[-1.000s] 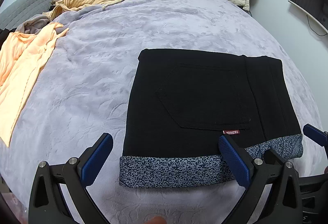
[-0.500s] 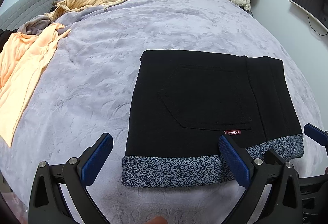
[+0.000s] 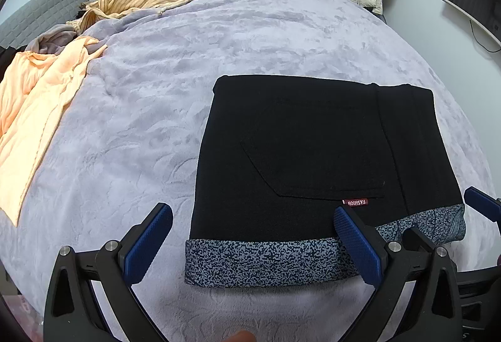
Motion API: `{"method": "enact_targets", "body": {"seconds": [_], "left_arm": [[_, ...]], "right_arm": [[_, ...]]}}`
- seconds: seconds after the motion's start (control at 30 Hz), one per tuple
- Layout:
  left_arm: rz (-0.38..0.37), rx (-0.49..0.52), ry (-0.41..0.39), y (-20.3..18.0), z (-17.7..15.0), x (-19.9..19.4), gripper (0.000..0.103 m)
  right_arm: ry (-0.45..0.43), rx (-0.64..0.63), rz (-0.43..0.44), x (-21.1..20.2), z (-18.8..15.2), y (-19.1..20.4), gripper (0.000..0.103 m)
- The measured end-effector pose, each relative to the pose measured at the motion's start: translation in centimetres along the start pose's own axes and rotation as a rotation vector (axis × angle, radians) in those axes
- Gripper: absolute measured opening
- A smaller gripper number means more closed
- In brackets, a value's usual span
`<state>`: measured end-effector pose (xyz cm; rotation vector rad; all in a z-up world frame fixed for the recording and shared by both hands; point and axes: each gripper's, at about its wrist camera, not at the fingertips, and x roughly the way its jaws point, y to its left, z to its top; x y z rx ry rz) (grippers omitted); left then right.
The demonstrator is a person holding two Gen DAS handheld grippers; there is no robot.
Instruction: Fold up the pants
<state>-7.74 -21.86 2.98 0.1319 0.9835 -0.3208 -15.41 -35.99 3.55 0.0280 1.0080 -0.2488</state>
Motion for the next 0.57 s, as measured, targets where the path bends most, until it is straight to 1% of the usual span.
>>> {"method": "enact_targets", "body": {"seconds": [0.23,0.3,0.4,0.5,0.57], "left_arm": [[-0.008,-0.004,0.006,-0.2,0.1,0.2,0.103],[0.001,0.0,0.002,-0.4,0.1,0.2,0.103],[-0.017,-0.002,0.009,-0.5,0.1,0.3,0.103],[-0.015,-0.01,0.002,-0.7,0.2,0.1,0.103],[-0.014,0.002,0.006,-1.1,0.3,0.1,0.103]], "right_arm": [[-0.001,-0.003,0.003,0.2,0.1,-0.3,0.103],[-0.004,-0.004,0.001,0.2,0.1,-0.3,0.103],[-0.009,-0.007,0.004,0.1,0.1,-0.4,0.103],[-0.012,-0.004,0.005,0.0,0.0,-0.5,0.103],[-0.022,-0.008,0.003,-0.3,-0.2,-1.3,0.103]]}}
